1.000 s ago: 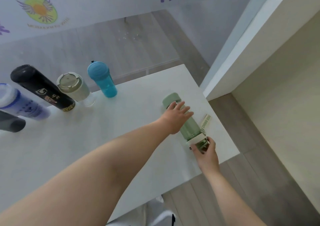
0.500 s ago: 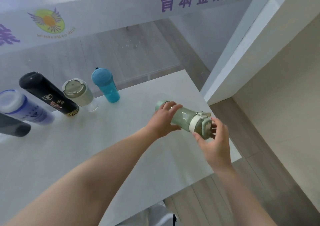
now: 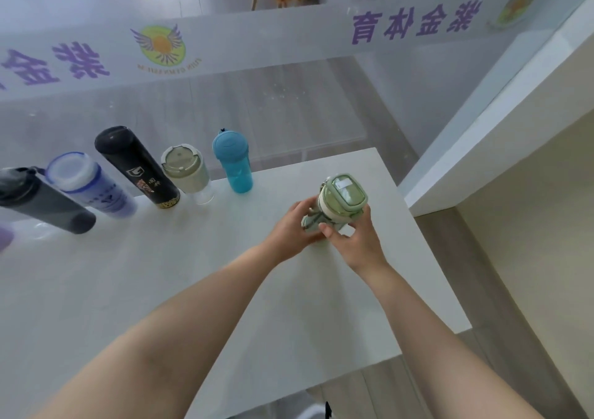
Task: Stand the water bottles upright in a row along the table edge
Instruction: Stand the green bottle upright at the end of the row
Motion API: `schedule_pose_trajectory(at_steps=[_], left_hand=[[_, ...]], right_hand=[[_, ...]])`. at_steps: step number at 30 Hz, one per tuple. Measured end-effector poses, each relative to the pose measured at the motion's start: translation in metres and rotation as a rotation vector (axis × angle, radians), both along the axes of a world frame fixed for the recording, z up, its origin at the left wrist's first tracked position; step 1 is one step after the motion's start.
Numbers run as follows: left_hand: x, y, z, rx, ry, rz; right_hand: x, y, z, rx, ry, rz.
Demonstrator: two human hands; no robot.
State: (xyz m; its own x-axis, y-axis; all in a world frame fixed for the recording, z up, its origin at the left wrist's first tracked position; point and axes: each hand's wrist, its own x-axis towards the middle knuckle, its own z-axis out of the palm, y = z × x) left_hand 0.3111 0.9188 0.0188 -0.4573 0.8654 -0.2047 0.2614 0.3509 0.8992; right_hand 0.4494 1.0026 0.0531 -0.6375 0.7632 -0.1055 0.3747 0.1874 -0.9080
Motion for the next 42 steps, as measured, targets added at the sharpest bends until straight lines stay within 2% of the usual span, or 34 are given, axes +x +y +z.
schedule_pose_trajectory(at_steps=[3, 6, 14, 19, 24, 32, 42], left_hand=[[-0.006, -0.003, 0.002, -0.035, -0.011, -0.011], [-0.014, -0.01, 0.001, -0.128, 0.085, -0.047], [-0.052, -0.075, -0.03, -0.622, 0.387, -0.028], [-0.067, -0.132, -0.044, -0.855, 0.409, 0.006], [-0.064, -0.168, -0.051, -0.908, 0.44, 0.08], [-0.061, -0.171, -0.055, -0.919, 0.473, 0.065], [-0.062, -0.172, -0.055, -0.909, 0.444, 0.064]], right_hand=[[-0.017, 0.002, -0.003, -0.02, -0.034, -0.006], [-0.024, 0.002, -0.007, -0.053, -0.07, -0.009], [-0.05, 0.004, -0.011, -0.012, -0.081, -0.017], [-0.084, 0.009, -0.01, 0.004, -0.051, 0.007], [-0.121, 0.016, -0.011, 0.025, -0.03, 0.036], [-0.175, 0.032, -0.012, 0.044, 0.007, 0.016], [-0.195, 0.041, -0.011, 0.052, 0.009, 0.014]])
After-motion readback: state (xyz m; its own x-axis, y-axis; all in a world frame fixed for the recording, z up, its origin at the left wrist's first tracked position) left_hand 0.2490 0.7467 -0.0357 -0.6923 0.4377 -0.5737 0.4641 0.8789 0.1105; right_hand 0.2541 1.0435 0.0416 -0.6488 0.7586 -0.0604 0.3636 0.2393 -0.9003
